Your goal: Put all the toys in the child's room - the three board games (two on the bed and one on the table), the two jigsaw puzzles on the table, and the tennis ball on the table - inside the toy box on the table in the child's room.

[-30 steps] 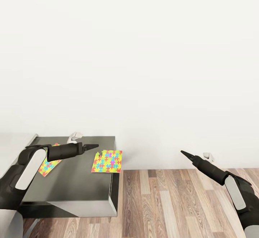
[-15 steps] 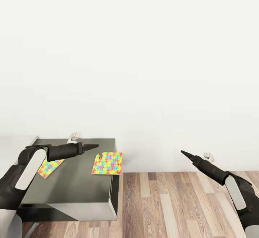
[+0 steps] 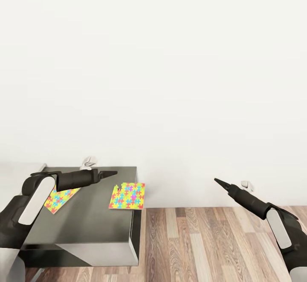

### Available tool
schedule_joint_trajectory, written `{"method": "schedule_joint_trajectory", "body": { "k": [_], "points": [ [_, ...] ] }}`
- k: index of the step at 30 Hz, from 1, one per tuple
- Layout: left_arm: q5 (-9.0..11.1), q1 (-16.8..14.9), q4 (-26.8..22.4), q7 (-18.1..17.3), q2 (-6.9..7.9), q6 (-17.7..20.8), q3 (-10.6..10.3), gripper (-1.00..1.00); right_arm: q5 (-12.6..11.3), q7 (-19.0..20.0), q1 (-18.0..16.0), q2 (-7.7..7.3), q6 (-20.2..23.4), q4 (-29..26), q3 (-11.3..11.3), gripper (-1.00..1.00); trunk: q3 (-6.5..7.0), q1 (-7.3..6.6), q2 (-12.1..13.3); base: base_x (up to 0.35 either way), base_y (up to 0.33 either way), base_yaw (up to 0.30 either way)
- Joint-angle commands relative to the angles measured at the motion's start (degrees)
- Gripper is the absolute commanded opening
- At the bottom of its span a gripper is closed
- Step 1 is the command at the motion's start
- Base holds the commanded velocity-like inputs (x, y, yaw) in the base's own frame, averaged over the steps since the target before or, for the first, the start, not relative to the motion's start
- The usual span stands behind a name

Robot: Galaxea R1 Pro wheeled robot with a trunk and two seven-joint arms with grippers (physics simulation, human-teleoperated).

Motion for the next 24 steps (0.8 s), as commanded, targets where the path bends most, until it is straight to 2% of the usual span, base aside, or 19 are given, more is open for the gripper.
{"method": "schedule_joint_trajectory", "body": {
  "k": [1,24],
  "points": [
    [-0.3,-0.06,0.0,-0.36,0.02,0.12,-0.02,1.0,-0.24,0.06,-0.05,0.01,0.4,0.0,-0.07,1.0,-0.01,0.04,-0.11,0.0,0.0,0.0],
    [-0.3,-0.06,0.0,-0.36,-0.04,0.12,-0.06,1.0,-0.25,0.06,-0.05,0.09,0.4,0.0,-0.06,1.0,2.19,0.04,-0.11,0.0,0.0,0.0]
  ]
}}
